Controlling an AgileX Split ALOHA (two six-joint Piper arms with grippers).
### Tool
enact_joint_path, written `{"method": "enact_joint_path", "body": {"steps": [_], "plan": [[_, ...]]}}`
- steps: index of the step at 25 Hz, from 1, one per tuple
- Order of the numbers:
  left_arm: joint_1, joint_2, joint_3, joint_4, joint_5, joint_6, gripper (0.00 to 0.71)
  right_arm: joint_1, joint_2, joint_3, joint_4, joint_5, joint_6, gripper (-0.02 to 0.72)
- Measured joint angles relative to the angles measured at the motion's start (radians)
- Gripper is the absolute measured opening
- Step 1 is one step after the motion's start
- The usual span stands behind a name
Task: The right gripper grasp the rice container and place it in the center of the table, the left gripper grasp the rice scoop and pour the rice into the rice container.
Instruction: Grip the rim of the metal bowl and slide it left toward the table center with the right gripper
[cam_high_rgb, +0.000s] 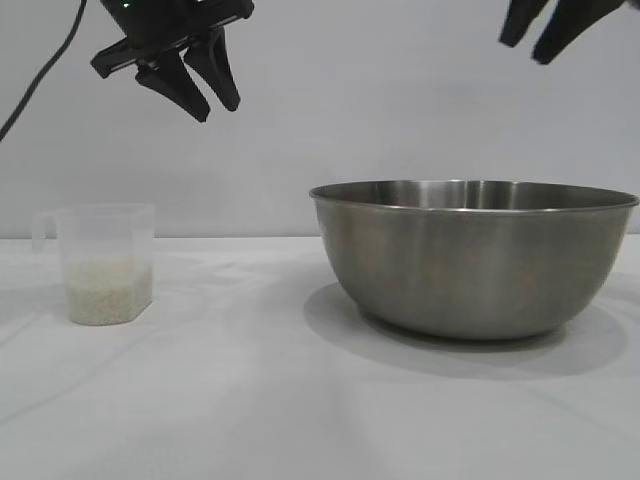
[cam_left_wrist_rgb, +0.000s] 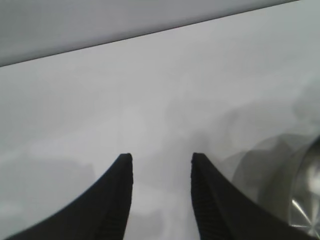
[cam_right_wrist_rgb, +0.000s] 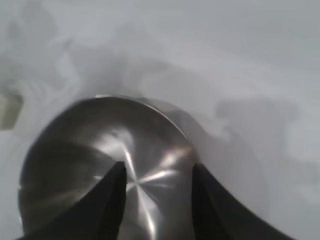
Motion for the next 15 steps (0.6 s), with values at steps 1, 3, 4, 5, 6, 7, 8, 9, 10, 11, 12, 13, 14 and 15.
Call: {"method": "enact_joint_path", "body": {"steps": [1,3,4,5,6,7,8,9,10,11,12,13,14,15], "plan": [[0.0,0.0,0.0,0.001,0.0,0.0,0.271,0.0,-0.015,0.032,-0.004,0.0,0.011,0.259],[0.0,0.0,0.0,0.001,0.001,0.0,0.271,0.0,-0.03,0.1,-0.017,-0.009,0.024,0.249],[0.0,0.0,0.0,0.001,0.001,0.0,0.271,0.0,-0.03,0.141,-0.022,-0.019,0.027,0.249],[0.0,0.0,0.0,0.001,0.001,0.0,0.271,0.0,-0.03,0.177,-0.028,-0.035,0.03,0.249],[0.0,0.0,0.0,0.001,0.001,0.0,0.271,0.0,-0.03,0.219,-0.033,-0.051,0.03,0.249],[0.0,0.0,0.0,0.001,0.001,0.0,0.271,0.0,-0.03,0.257,-0.035,-0.065,0.03,0.249],[0.0,0.0,0.0,0.001,0.001,0.0,0.271,0.0,-0.03,0.289,-0.04,-0.085,0.03,0.249],[0.0,0.0,0.0,0.001,0.001,0.0,0.271,0.0,-0.03,0.311,-0.042,-0.102,0.03,0.249],[0.0,-0.002,0.0,0.001,0.001,0.0,0.271,0.0,-0.03,0.332,-0.047,-0.115,0.03,0.249],[0.0,-0.002,0.0,0.001,0.001,0.0,0.271,0.0,-0.03,0.345,-0.051,-0.122,0.032,0.249],[0.0,-0.004,0.0,0.001,0.001,0.0,0.271,0.0,-0.03,0.35,-0.058,-0.129,0.032,0.249],[0.0,-0.006,0.0,0.001,0.001,0.0,0.271,0.0,-0.03,0.352,-0.061,-0.135,0.034,0.249],[0.0,-0.008,0.0,0.001,0.001,0.0,0.271,0.0,-0.03,0.352,-0.062,-0.143,0.034,0.249],[0.0,-0.01,0.0,0.001,0.001,0.0,0.271,0.0,-0.03,0.352,-0.065,-0.152,0.036,0.249]]}}
